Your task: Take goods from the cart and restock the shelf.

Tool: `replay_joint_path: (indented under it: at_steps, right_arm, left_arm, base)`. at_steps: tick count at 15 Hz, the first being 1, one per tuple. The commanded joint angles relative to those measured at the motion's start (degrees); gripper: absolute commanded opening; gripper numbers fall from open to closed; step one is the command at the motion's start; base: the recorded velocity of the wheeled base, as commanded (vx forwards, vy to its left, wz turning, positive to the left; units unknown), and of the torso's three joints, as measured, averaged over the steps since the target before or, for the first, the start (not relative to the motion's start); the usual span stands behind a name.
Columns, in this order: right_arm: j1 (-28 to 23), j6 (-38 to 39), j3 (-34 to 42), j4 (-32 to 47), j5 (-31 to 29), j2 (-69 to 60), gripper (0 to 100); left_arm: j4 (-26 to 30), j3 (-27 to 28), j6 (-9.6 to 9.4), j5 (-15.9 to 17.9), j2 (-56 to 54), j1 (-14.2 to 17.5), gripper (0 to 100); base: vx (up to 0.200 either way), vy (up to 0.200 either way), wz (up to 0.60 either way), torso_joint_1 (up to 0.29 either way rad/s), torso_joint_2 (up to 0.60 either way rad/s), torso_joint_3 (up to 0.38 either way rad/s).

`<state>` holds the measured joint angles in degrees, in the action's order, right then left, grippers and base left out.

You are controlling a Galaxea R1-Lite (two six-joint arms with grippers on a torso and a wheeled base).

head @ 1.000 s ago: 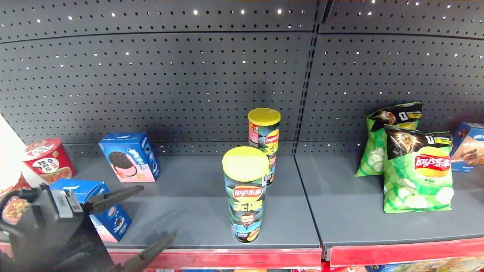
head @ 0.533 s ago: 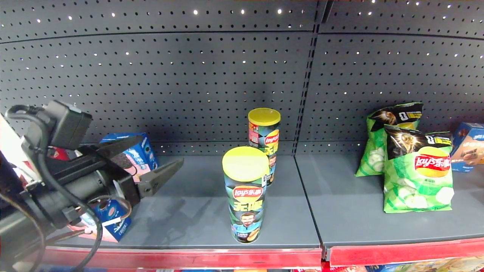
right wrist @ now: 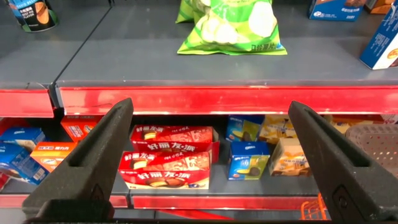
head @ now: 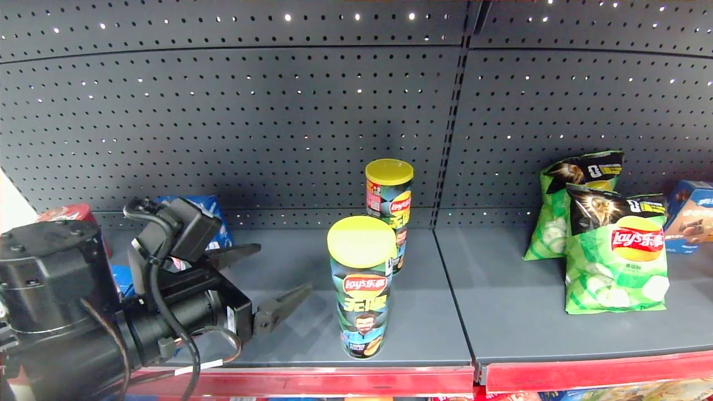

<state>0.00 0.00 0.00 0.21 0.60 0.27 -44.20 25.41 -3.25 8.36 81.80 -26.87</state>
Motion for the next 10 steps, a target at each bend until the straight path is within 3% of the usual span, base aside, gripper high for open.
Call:
replay_joint_path:
  at_steps: [1, 3, 6, 10]
  right_arm:
    - [0.0, 0.0, 0.0, 0.1, 0.0, 0.1, 100]
    - [0.0, 0.0, 0.0, 0.1, 0.0, 0.1, 100]
    - [0.0, 0.0, 0.0, 0.0, 0.0, 0.1, 100]
    - [0.0, 0.0, 0.0, 0.0, 0.0, 0.1, 100]
  left_arm:
    - [2.3, -0.6, -1.49, -1.0, 0.6, 0.0, 100]
    - [2.9, -1.8, -2.11, -1.0, 0.6, 0.0, 100]
    - [2.9, -3.0, -4.74, -1.0, 0.6, -0.1, 100]
    - [3.0, -3.0, -4.74, -1.1, 1.3, -0.7, 100]
  base:
    - [0.000, 0.000, 0.00, 0.000, 0.00, 0.000]
    - [0.000, 0.000, 0.00, 0.000, 0.00, 0.000]
    - [0.000, 0.000, 0.00, 0.000, 0.00, 0.000]
    - [0.000, 0.000, 0.00, 0.000, 0.00, 0.000]
